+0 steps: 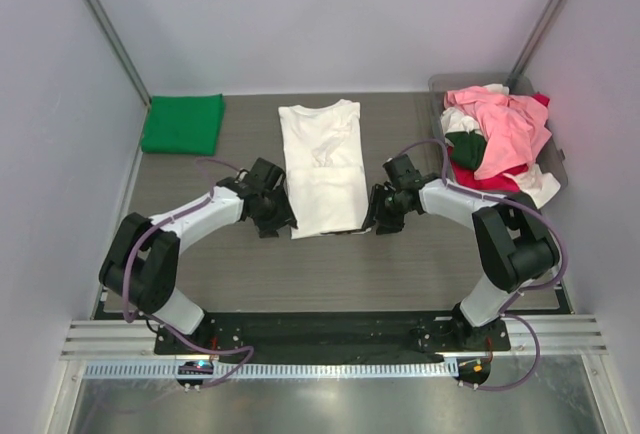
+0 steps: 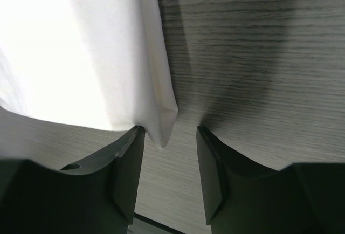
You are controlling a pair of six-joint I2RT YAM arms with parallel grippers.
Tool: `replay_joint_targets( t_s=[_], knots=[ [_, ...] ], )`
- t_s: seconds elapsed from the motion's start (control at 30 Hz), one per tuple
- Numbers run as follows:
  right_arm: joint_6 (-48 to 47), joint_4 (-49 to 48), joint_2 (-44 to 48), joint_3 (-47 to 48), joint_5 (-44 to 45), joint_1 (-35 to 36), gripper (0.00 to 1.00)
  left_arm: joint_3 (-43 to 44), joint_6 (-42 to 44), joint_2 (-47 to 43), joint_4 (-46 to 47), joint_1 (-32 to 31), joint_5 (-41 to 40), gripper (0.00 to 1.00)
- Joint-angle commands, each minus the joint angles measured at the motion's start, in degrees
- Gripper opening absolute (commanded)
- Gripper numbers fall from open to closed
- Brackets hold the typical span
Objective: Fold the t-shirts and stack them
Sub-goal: Fold the tshirt
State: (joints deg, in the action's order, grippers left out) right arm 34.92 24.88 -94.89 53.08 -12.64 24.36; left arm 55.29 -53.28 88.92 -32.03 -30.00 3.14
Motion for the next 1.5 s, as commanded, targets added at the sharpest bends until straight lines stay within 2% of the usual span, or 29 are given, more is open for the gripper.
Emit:
replay_joint_targets(
  t_s=[0.0,0.2,0.4,0.53,0.8,0.93,1.1,1.2,1.33,1.4,1.43,1.47],
  knots=[
    [1.12,-5.19,-1.08,-1.49,-0.45,-0.01,0.49,-1.84,-1.74,-1.47,5.48,-0.24,1.34,0.55],
    [1.12,-5.64,-1.44,-1.84,-0.54,-0.01,0.36,-5.19,-3.06,-1.39,9.08,-0.59,1.78,0.53],
    [1.03,-5.72,-2.49,-1.49,-1.15,-0.1,0.16,-6.68,-4.11,-1.12,11.02,-1.46,1.96,0.52],
    [0.86,-5.81,-2.93,-1.49,-1.33,-0.01,0.1,-7.56,-4.55,-1.04,12.08,-2.17,1.87,0.52],
    [0.06,-5.81,-4.69,-1.22,-1.86,-0.01,0.01,-8.44,-5.17,1.33,14.01,-3.05,0.73,0.48],
    [-0.37,-5.9,-5.13,-1.4,-1.94,-0.01,0.01,-8.44,-5.26,2.39,14.36,-3.05,-0.32,0.41],
    [-0.9,-5.9,-5.83,-1.58,-2.12,-0.01,0.01,-8.27,-5.08,2.83,15.07,-3.05,-1.55,0.38],
    [-1.17,-5.9,-6.44,-1.66,-2.3,-0.01,0.01,-8.27,-5.0,3.01,15.24,-3.05,-2.52,0.32],
    [-1.52,-5.99,-7.32,-1.75,-2.3,-0.1,0.01,-8.44,-4.82,3.1,15.51,-3.05,-2.7,0.14],
    [-1.69,-5.99,-7.67,-1.75,-2.38,-0.1,0.01,-8.53,-4.73,3.19,15.59,-3.05,-4.37,0.09],
    [-1.78,-5.99,-7.76,-1.75,-2.47,-0.1,0.01,-8.44,-4.73,3.18,15.6,-3.05,-4.37,0.01],
    [-1.78,-5.99,-7.76,-1.84,-2.47,-0.1,0.01,-8.53,-4.73,3.1,15.6,-3.05,-4.37,0.0]
  ],
)
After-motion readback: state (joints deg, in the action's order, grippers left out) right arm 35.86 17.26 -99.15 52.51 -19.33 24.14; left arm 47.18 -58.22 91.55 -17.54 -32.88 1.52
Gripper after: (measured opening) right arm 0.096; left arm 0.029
